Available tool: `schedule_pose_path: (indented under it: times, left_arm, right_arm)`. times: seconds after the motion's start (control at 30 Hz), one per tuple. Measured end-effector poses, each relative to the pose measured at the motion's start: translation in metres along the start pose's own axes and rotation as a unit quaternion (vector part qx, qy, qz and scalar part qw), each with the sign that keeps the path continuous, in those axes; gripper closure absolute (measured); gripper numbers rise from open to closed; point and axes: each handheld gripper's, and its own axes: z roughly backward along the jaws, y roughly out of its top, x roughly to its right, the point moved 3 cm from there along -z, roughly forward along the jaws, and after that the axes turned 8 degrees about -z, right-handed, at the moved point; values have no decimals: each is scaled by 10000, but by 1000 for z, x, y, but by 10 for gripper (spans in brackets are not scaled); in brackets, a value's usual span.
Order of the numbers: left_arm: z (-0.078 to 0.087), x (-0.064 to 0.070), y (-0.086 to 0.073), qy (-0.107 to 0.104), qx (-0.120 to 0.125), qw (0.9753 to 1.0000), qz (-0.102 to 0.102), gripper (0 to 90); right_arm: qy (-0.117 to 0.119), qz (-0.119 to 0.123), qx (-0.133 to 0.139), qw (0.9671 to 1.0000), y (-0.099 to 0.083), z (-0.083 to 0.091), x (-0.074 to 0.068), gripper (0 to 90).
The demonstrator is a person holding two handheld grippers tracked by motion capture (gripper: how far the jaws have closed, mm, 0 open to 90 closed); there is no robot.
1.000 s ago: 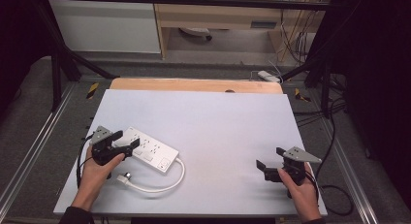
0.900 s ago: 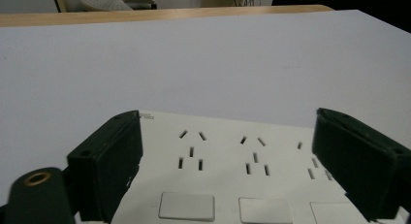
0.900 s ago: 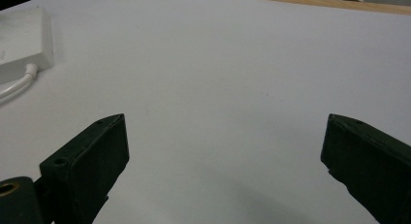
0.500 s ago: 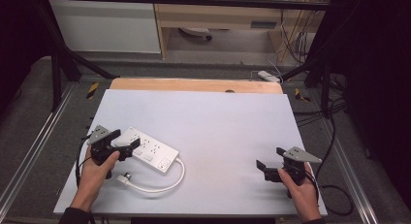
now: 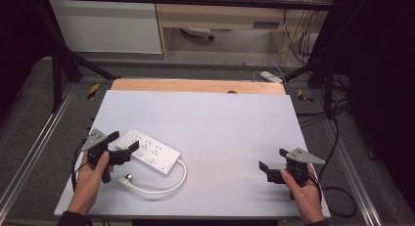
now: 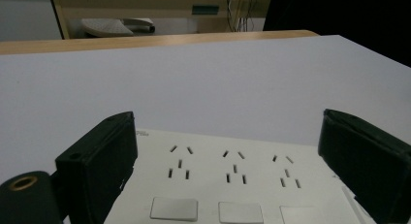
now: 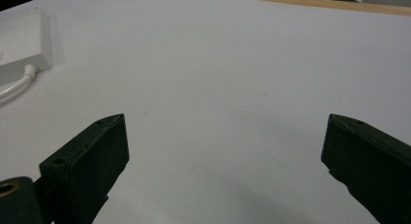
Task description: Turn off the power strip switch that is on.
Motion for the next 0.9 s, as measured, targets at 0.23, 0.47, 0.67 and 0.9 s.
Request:
schedule_pose_path:
  times: [0.23, 0.47, 0.67, 0.9]
  left_arm:
    - [10, 3, 3, -8, 119, 9999, -10, 67]
    - [18, 8, 3, -78, 170, 9998, -59, 64]
    - [25, 11, 3, -104, 219, 9997, -69, 62]
    - [32, 15, -1, -167, 194, 9996, -102, 61]
  right_arm:
    - [-1, -22, 10, 10000, 0, 0, 0, 36]
    - [7, -26, 28, 10000, 0, 1, 0, 35]
    - [5, -24, 29, 10000, 0, 1, 0, 35]
    - [-2, -27, 25, 10000, 0, 1, 0, 35]
